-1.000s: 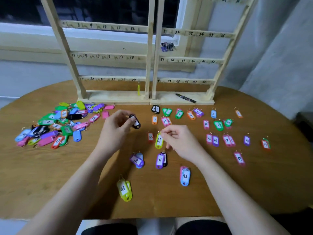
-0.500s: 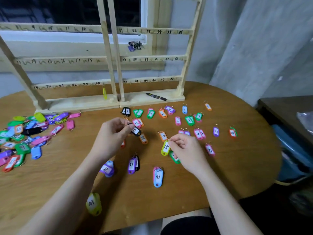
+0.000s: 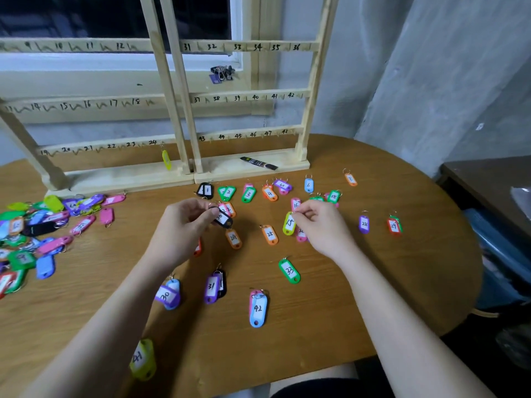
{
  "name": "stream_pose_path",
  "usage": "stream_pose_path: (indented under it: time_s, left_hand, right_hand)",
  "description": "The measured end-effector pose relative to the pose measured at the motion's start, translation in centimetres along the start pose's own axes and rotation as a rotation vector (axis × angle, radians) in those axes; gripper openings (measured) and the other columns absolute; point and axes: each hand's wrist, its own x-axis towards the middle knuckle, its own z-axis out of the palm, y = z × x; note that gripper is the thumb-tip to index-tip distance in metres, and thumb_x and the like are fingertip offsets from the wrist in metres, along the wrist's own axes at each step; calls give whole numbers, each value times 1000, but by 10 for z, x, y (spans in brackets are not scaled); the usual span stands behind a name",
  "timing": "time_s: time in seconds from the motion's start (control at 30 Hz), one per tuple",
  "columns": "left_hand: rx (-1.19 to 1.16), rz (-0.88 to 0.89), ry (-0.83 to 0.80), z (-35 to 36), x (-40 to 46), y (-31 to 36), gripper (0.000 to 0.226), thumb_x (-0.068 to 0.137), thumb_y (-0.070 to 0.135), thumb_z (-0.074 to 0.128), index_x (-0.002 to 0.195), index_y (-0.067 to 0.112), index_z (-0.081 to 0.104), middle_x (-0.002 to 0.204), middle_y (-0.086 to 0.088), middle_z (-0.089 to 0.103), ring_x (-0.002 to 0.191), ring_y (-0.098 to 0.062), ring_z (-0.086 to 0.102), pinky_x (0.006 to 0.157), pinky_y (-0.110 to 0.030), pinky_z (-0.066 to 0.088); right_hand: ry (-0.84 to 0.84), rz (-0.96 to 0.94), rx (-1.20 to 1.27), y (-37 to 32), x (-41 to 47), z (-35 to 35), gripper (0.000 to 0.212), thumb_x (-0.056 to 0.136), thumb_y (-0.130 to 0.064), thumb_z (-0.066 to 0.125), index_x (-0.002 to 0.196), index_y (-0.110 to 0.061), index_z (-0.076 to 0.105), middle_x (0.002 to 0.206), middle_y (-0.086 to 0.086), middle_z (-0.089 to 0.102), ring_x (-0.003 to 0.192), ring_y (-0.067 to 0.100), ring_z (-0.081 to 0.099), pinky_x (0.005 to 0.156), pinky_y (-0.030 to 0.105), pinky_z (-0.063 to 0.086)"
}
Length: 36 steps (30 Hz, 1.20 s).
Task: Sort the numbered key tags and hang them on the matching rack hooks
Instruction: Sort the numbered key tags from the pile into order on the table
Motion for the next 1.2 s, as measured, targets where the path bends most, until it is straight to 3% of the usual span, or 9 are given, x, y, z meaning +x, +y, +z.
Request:
stream_pose_path:
  time_s: [0.17,0.27,0.37,0.47,0.6,0.73,0.9,1.07,1.2]
  left_hand:
    - [99,6,-34,-1,5,3,13,101,27,58,96,22,69,83,5,71,72,3,62,66,-17,46]
    - [124,0,-53,-4,8,3,15,101,28,57,100,19,70,85,2,72,78,-8,65,68,-21,51]
    - [143,7,-59,-7,10,2,16,101,27,57,102,18,70,86,1,72,76,-8,65,66,-17,51]
    - [144,9,-66,-9,10,3,16,100,26,58,102,16,70,86,-1,72,75,-11,65,62,-13,50]
    - [142,36,-97,-8,5,0,15,100,26,60,93,18,70,78,-2,71,65,-6,60,60,-18,46]
    - [117,32,-138,-3,-3,-4,18,99,27,62,87,18,71,63,6,60,53,-5,45,52,-22,38]
    - [162,79,-204,6,-13,-3,15,97,29,65,85,24,72,69,12,65,60,0,52,60,-20,40]
    - [164,112,-259,12,-24,1,15,96,25,68,82,31,70,61,30,60,59,8,54,62,-15,38]
    - [168,146,-278,18,-32,4,8,93,25,72,85,25,74,74,18,69,68,5,59,67,-18,43]
  right_hand:
    - [-91,-39,-154,-12,43,15,11,98,-17,62,98,-17,73,80,-12,66,80,9,65,65,24,51]
    - [-161,-58,-267,-15,62,25,15,99,-18,59,96,-14,74,84,0,72,81,19,68,70,33,56]
    - [-199,-76,-378,-15,76,34,17,98,-21,59,91,-14,72,90,9,71,82,27,68,77,44,60]
    - [-204,-112,-477,-16,83,39,16,98,-23,57,89,-17,69,98,6,64,88,26,65,75,42,57]
    - [-205,-128,-566,-17,84,42,11,98,-25,60,91,-22,67,105,5,54,90,27,63,72,37,52]
    - [-213,-134,-545,-19,81,37,10,94,-27,64,84,-29,64,106,5,61,95,26,61,76,39,53]
    - [-157,-136,-467,-24,66,19,9,97,-28,61,97,-27,70,102,3,65,96,18,58,80,41,55]
    - [-101,-141,-332,-27,34,-2,14,99,-26,60,100,-21,73,86,-4,69,84,5,47,65,29,39]
    - [-64,-124,-234,-21,4,-15,13,98,-27,63,95,-21,74,83,-10,67,91,9,53,63,22,37]
